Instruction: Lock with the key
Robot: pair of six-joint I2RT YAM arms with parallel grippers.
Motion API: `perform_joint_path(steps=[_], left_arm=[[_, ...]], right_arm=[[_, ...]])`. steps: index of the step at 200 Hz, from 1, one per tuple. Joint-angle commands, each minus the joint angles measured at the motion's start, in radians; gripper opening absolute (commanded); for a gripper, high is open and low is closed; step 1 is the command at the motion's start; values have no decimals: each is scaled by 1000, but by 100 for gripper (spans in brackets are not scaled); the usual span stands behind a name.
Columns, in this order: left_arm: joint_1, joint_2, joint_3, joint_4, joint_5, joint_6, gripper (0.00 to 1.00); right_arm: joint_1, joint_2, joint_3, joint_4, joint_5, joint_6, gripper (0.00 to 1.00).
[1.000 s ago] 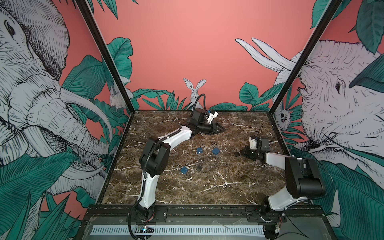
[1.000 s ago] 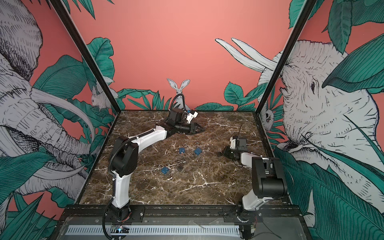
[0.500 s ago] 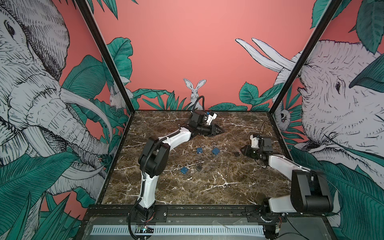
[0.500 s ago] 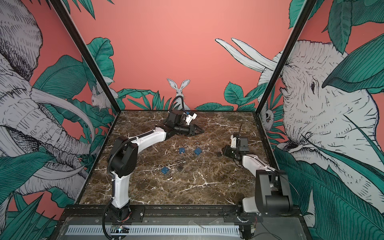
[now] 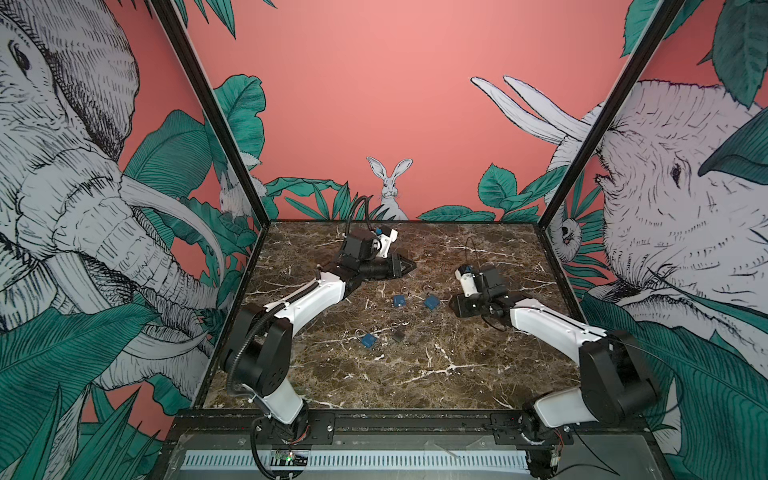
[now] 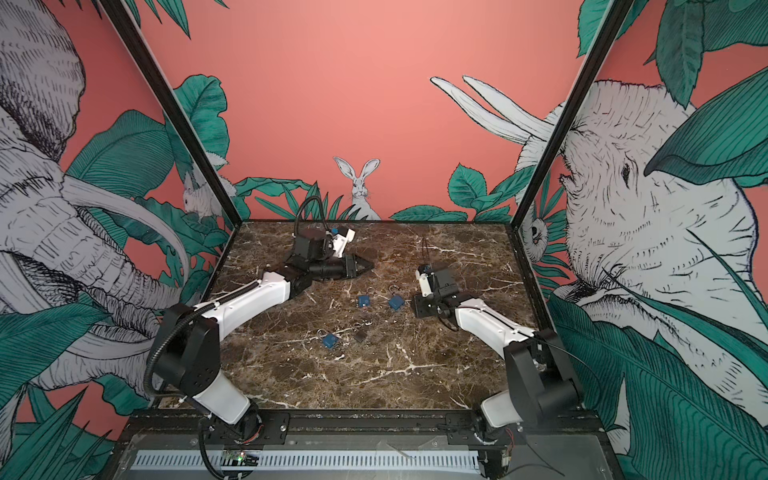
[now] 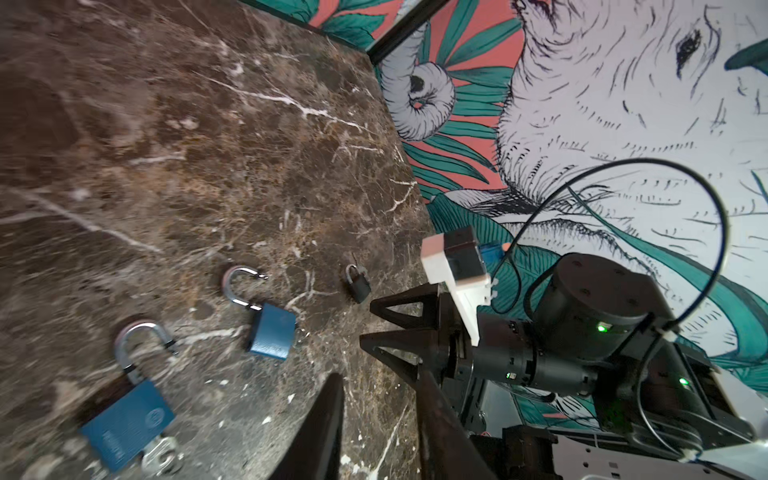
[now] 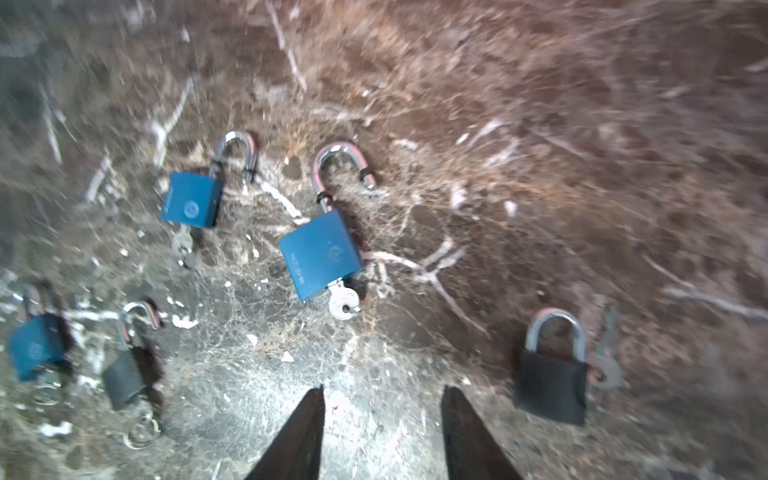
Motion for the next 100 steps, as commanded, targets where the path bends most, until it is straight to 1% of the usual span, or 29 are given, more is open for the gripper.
perform_joint_path(steps=[1, 20, 46, 74, 100], left_arm=[[46, -63, -75, 20, -38, -13, 32], [75, -89, -117, 32, -39, -22, 32], [95, -112, -149, 36, -35, -19, 32], [112, -131, -170, 33, -30, -15, 32], [122, -140, -180, 32, -29, -16, 32]], right_arm=[[61, 75, 75, -18, 86, -79, 50], [101, 159, 138, -28, 123, -117, 53], [118, 241, 204, -41, 150, -144, 55], [120, 294, 243, -54, 184, -170, 57], [124, 324, 267, -68, 181, -188, 57]])
